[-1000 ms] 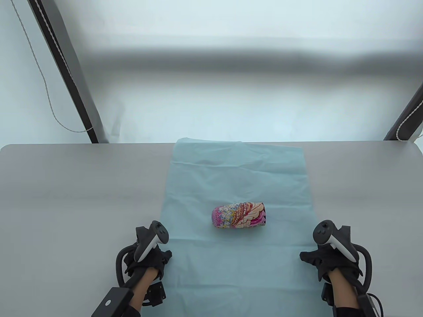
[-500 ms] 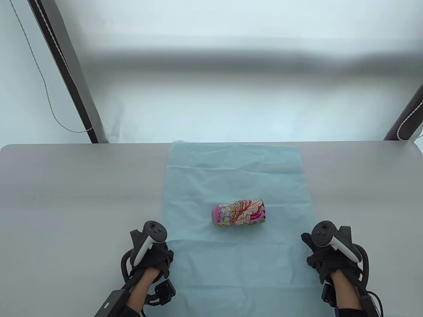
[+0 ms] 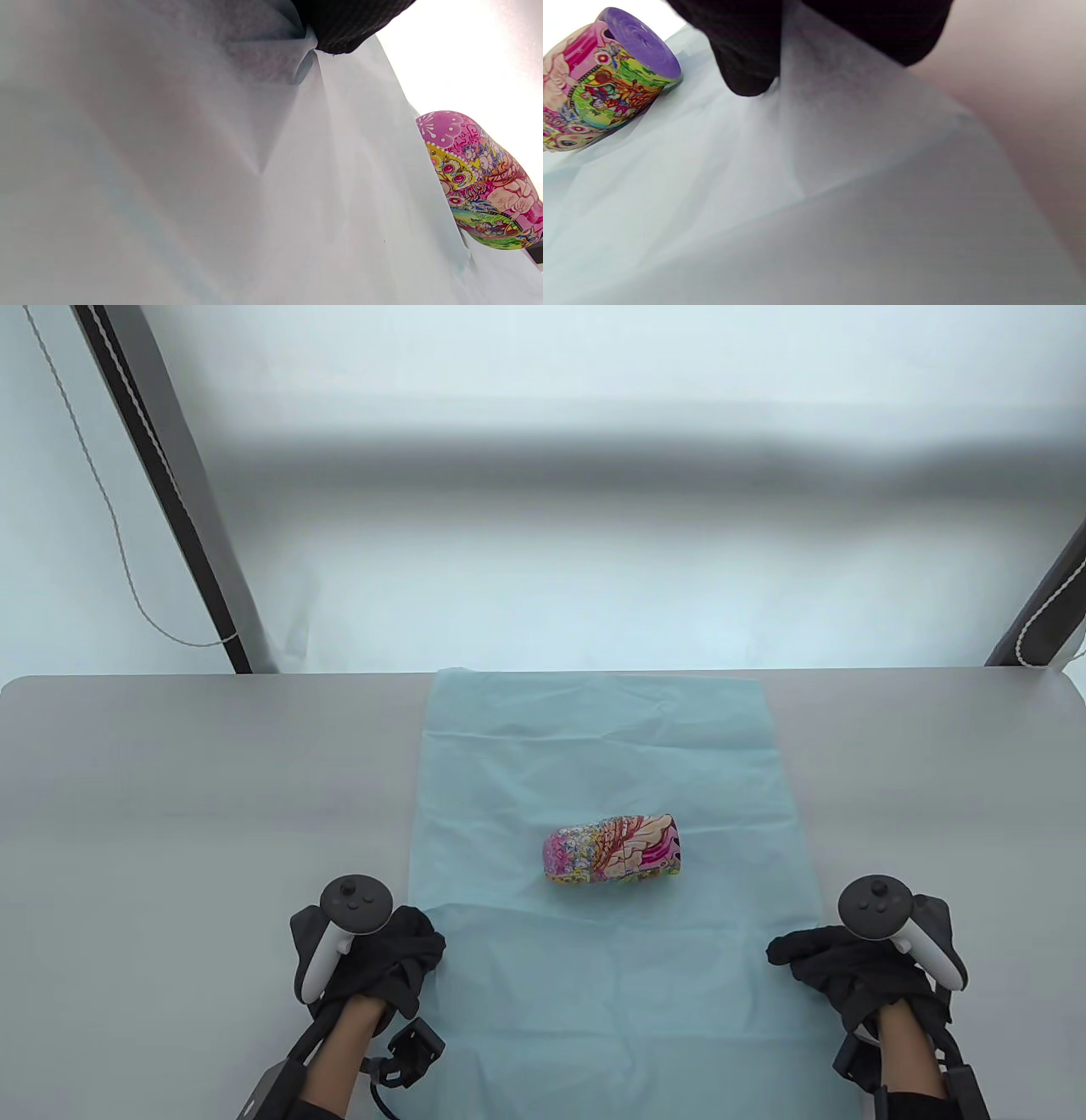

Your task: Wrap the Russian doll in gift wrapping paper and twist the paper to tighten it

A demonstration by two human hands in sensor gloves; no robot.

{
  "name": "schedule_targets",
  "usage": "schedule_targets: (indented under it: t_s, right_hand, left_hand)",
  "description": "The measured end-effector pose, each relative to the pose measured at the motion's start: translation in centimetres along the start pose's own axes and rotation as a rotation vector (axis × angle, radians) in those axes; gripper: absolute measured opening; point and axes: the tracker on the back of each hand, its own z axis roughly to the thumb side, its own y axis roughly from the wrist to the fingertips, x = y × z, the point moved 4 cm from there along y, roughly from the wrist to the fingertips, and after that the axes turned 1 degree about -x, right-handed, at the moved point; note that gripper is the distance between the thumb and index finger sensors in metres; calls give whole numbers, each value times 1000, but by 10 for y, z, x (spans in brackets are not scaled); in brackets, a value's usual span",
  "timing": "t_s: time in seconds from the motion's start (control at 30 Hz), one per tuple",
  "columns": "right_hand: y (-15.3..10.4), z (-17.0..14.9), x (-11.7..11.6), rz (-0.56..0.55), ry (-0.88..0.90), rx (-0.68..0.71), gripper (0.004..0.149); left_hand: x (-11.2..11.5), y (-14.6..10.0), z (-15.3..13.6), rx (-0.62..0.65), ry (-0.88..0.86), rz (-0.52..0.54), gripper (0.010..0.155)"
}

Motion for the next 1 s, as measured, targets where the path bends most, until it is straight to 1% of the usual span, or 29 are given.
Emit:
schedule_targets:
  t_s: [0.03,0.13,0.17,0.2,0.23,0.3,0.37,0.43,0.5,0.63,0.67,0.7,0.77,0.83,0.9,0.93,1.0]
  right_hand:
    - [0,-1,-1,10,8,-5,34]
    - [2,-4,-3,37,2,-17,33]
    - [3,-3,-2,34,10,-12,33]
    - [4,-3,-2,39,15,-23,33]
    - [4,-3,-1,36,9,-26,33]
    - [5,-2,-1,39,1,-28,33]
    - [6,-2,0,40,1,-32,33]
    - [6,-3,0,54,-3,-28,34]
    - [6,-4,1,99,2,-17,38]
    - [1,-11,3,202,30,26,51]
    - [-1,-13,3,222,15,41,54]
    - [-2,-14,5,226,-5,47,56]
    - [-4,-14,6,226,-44,65,60]
    - [-6,-12,7,228,-83,91,63]
    - [-7,-11,8,222,-114,121,64]
    - [-8,-11,9,195,-141,138,64]
    - [-8,-10,9,156,-160,168,62]
  left_hand:
    - [-2,-1,1,9,-13,19,50]
    - [-8,-7,5,79,-53,16,75]
    - [-10,-8,6,97,-55,23,74]
    - [-10,-9,8,130,-52,19,68]
    - [-9,-10,11,169,-48,-19,59]
    - [-5,-10,14,237,-56,-77,49]
    - [-1,-8,14,254,-53,-123,42]
    - [2,-5,14,261,-62,-144,39]
    - [6,-1,14,283,-65,-189,40]
    - [13,-1,17,379,-20,-357,48]
    - [14,-2,17,399,-6,-423,50]
    - [15,-2,15,400,4,-459,52]
    - [13,-3,13,399,38,-471,55]
    - [14,-4,10,375,104,-560,59]
    - [12,-4,9,347,164,-543,63]
    - [12,-5,8,337,185,-558,64]
    - [11,-3,7,323,233,-510,65]
